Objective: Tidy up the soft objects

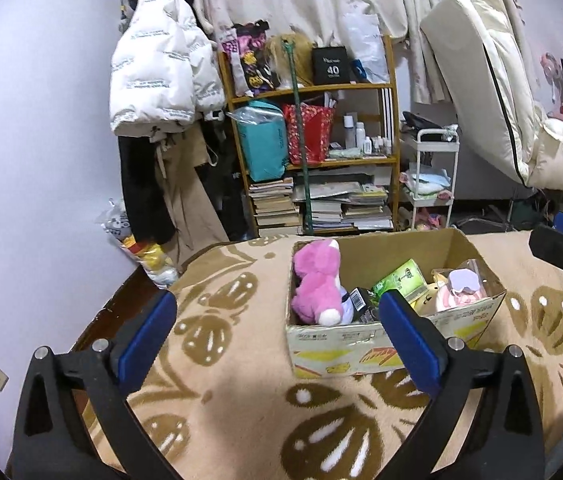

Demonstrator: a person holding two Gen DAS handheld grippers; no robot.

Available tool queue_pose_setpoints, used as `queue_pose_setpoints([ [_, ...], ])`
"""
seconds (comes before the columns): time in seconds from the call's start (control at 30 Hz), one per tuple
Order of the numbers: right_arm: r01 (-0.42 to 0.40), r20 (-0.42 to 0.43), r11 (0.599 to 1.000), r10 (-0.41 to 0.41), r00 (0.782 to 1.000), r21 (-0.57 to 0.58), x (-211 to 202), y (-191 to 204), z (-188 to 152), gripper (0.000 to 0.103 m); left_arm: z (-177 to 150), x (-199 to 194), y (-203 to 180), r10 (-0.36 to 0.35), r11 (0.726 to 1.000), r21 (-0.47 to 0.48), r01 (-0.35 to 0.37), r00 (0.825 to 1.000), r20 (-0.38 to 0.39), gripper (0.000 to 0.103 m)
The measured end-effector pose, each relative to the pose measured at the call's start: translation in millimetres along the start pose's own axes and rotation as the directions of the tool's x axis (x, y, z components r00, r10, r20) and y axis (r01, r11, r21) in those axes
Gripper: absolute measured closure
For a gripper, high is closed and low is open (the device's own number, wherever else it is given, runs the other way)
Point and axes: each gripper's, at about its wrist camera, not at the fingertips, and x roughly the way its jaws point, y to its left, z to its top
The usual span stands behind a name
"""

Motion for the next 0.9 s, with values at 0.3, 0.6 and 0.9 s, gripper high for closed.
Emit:
queue_pose_setpoints([
  [0.3,0.046,0.054,0.999,-0.044,0.998,-0.028,-42.7,8.7,-10.2,0.000,-11.6,-47.9,21.5,0.042,0.998,-0.057,-0.038,0.997,0.065,0.003],
  [0.6,0.104,0.092,0.993,-0.099,0.991,-0.052,-71.5,12.0,-18.7,0.000,-25.0,-68.2,30.3,0.050,0.997,-0.071,-0.043,0.994,0.094,0.003],
  [0.9,0.134,0.124,0.990,-0.127,0.984,-0.048,-75.8,8.8,-23.1,0.000,-31.4,-65.5,29.1,0.067,0.995,-0.075,-0.060,0.993,0.098,0.003],
])
